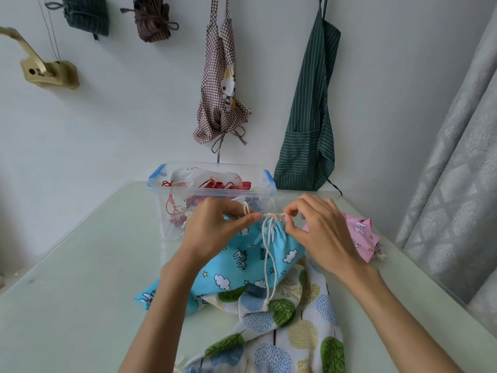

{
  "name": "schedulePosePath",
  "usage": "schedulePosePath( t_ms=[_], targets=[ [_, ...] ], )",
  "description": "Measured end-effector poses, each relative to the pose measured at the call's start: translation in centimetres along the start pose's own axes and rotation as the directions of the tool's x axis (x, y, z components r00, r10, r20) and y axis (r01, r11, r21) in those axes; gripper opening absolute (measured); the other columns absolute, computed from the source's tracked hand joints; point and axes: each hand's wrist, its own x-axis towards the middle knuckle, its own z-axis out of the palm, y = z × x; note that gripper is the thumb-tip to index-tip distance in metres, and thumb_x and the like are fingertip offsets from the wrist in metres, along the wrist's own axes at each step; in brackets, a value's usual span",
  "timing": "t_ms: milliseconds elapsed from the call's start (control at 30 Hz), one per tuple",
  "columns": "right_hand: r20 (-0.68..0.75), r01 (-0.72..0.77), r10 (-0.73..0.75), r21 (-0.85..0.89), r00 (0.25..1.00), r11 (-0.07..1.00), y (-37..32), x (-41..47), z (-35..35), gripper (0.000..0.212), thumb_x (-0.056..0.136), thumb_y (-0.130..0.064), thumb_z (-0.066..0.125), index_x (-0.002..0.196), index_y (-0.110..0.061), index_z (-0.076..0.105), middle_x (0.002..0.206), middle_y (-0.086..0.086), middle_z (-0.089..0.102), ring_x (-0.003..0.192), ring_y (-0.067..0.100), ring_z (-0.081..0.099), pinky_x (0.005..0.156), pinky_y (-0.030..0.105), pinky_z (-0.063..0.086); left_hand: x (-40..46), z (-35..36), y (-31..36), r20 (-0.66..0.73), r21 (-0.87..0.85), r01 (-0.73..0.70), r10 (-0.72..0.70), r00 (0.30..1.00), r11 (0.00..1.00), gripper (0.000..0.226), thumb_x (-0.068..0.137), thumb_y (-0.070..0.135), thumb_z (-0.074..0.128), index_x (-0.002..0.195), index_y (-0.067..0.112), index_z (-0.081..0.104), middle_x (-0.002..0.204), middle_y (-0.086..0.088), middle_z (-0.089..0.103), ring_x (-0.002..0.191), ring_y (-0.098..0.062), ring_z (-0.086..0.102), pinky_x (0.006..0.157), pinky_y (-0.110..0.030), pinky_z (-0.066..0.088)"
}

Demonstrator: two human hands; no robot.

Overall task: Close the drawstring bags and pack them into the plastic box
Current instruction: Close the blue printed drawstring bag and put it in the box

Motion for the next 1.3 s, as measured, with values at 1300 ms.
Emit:
schedulePosePath(
  t_ms=[1300],
  targets=[
    [0.230,-0.564,0.524,0.174,0.820,0.807,1.4,3.7,-2.6,0.074,0.098,-0.049,0.031,0.058,0.006,0.061,0.055,0.009,0.059,0.059,0.020,0.052,0.087,0.035,0.035,0.0,0.7,0.8,0.016,-0.021,-0.026,0.027,1.000,0.999,0.018,0.079,0.041,0.071,0.077,0.023,0.076,0.071,0.017,0.072,0.069,0.003,0.065,0.072,-0.041,0.055]
  ],
)
